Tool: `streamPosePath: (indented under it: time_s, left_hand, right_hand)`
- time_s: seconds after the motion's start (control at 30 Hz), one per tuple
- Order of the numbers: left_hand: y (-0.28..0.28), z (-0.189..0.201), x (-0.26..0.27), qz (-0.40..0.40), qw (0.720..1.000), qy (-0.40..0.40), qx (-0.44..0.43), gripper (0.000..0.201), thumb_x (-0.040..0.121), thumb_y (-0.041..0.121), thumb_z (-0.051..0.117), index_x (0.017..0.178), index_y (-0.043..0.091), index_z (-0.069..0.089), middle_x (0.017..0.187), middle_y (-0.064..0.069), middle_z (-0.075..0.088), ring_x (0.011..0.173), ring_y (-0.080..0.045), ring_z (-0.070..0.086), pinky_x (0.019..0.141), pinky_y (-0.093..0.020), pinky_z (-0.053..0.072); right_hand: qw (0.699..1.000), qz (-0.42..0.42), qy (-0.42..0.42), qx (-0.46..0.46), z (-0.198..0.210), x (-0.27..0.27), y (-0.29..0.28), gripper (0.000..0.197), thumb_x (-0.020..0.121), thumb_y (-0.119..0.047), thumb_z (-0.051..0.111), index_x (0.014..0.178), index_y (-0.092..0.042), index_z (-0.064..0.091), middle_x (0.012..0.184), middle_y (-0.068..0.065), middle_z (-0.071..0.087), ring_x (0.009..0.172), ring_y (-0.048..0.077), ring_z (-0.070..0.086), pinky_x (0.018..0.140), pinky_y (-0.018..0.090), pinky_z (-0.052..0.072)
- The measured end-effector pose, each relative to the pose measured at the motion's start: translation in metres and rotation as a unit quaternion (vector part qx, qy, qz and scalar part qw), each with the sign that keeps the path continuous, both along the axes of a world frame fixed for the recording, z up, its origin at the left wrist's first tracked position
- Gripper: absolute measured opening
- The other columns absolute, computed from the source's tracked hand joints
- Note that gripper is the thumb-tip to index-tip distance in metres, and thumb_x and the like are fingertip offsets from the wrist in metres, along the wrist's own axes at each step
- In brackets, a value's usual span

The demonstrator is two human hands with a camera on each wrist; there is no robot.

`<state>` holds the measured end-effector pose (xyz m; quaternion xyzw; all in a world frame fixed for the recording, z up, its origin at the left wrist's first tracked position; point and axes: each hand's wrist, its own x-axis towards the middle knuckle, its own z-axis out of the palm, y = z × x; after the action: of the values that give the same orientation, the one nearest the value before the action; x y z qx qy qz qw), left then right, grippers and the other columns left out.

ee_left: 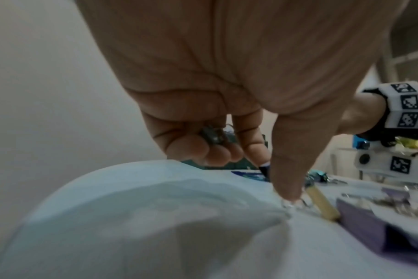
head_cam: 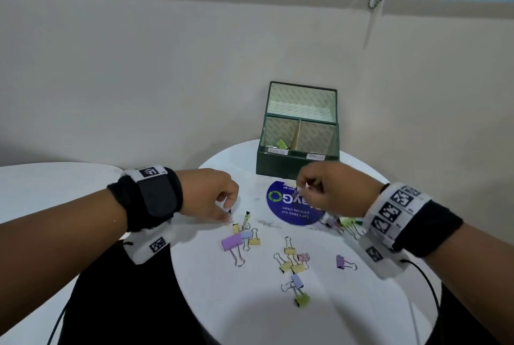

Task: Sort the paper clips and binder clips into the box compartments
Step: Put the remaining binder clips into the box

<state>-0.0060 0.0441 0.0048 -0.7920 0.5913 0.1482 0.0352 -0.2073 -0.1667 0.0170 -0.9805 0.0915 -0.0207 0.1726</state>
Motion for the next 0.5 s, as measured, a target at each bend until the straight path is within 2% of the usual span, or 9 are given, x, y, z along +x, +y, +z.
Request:
streamPosePath:
  time_s: [0.07, 0.13, 0.2, 0.27, 0.37, 0.4, 0.43, 0.47, 0.5]
  left_hand:
    - [-0.009, 0.015, 0.004, -0.016, 0.999, -0.024, -0.028, 0.019, 0.083, 0.047, 0.069, 0.086, 0.031, 0.058, 0.085, 0.011, 0.049, 0.075, -0.009, 0.05, 0.065, -0.022, 0.04]
    - [-0.028, 0.034, 0.008, -0.019, 0.994, -0.055, -0.095, 0.017, 0.084, 0.044, 0.068, 0.084, 0.031, 0.058, 0.082, 0.013, 0.048, 0.076, -0.012, 0.052, 0.068, -0.027, 0.041]
    - [-0.051, 0.052, 0.013, 0.04, 0.98, -0.064, -0.186, 0.015, 0.084, 0.041, 0.068, 0.082, 0.031, 0.058, 0.078, 0.015, 0.049, 0.079, -0.015, 0.054, 0.069, -0.027, 0.04]
    - [-0.075, 0.064, 0.02, 0.126, 0.958, -0.046, -0.252, 0.013, 0.084, 0.036, 0.069, 0.082, 0.026, 0.061, 0.075, 0.014, 0.055, 0.082, -0.016, 0.057, 0.07, -0.026, 0.041]
    - [-0.108, 0.066, 0.021, 0.175, 0.947, -0.011, -0.27, 0.01, 0.084, 0.028, 0.07, 0.081, 0.021, 0.063, 0.076, 0.012, 0.057, 0.089, -0.018, 0.061, 0.077, -0.027, 0.047]
    - [-0.116, 0.064, 0.019, 0.187, 0.945, 0.002, -0.267, 0.008, 0.084, 0.027, 0.071, 0.083, 0.022, 0.064, 0.077, 0.011, 0.058, 0.091, -0.019, 0.062, 0.078, -0.026, 0.047]
    - [-0.124, 0.061, 0.018, 0.198, 0.945, 0.016, -0.26, 0.008, 0.084, 0.026, 0.07, 0.089, 0.022, 0.065, 0.082, 0.01, 0.06, 0.094, -0.019, 0.063, 0.077, -0.026, 0.046]
    - [-0.13, 0.056, 0.017, 0.205, 0.945, 0.027, -0.253, 0.018, 0.085, 0.024, 0.069, 0.102, 0.022, 0.066, 0.092, 0.007, 0.064, 0.098, -0.02, 0.063, 0.077, -0.025, 0.045]
    - [-0.135, 0.052, 0.018, 0.207, 0.946, 0.037, -0.246, 0.036, 0.086, 0.023, 0.067, 0.121, 0.022, 0.061, 0.107, 0.002, 0.067, 0.103, -0.022, 0.062, 0.078, -0.025, 0.044]
  right_hand:
    - [0.998, -0.041, -0.034, 0.035, 0.012, 0.018, -0.015, 0.01, 0.098, -0.026, 0.06, 0.09, -0.023, 0.066, 0.083, -0.008, 0.067, 0.067, 0.008, 0.063, 0.063, 0.021, 0.056]
    - [0.992, -0.087, -0.063, 0.062, 0.021, 0.04, -0.029, 0.011, 0.098, -0.028, 0.061, 0.088, -0.025, 0.064, 0.084, -0.008, 0.067, 0.069, 0.011, 0.062, 0.062, 0.021, 0.05]
    - [0.983, -0.13, -0.099, 0.084, 0.026, 0.061, -0.035, 0.013, 0.097, -0.031, 0.061, 0.086, -0.026, 0.064, 0.082, -0.006, 0.066, 0.066, 0.012, 0.06, 0.062, 0.026, 0.047]
    - [0.975, -0.156, -0.115, 0.104, 0.026, 0.08, -0.033, 0.013, 0.097, -0.031, 0.061, 0.09, -0.021, 0.066, 0.084, -0.004, 0.066, 0.069, 0.015, 0.062, 0.064, 0.031, 0.052]
    - [0.98, -0.158, -0.092, 0.076, 0.02, 0.102, -0.024, 0.008, 0.096, -0.03, 0.062, 0.098, -0.023, 0.067, 0.089, -0.006, 0.067, 0.081, 0.017, 0.064, 0.065, 0.028, 0.049]
    - [0.981, -0.164, -0.079, 0.073, 0.019, 0.107, -0.022, 0.012, 0.095, -0.029, 0.063, 0.105, -0.026, 0.067, 0.094, -0.006, 0.067, 0.085, 0.017, 0.065, 0.067, 0.027, 0.049]
    - [0.98, -0.171, -0.065, 0.072, 0.018, 0.11, -0.022, 0.024, 0.093, -0.029, 0.065, 0.117, -0.027, 0.063, 0.104, -0.006, 0.067, 0.091, 0.018, 0.066, 0.073, 0.028, 0.051]
    - [0.98, -0.175, -0.052, 0.074, 0.017, 0.112, -0.025, 0.04, 0.091, -0.03, 0.067, 0.13, -0.026, 0.057, 0.114, -0.005, 0.065, 0.098, 0.018, 0.066, 0.082, 0.032, 0.054]
    - [0.98, -0.172, -0.047, 0.088, 0.017, 0.111, -0.028, 0.056, 0.09, -0.029, 0.07, 0.141, -0.025, 0.048, 0.122, -0.004, 0.062, 0.105, 0.019, 0.064, 0.09, 0.035, 0.055]
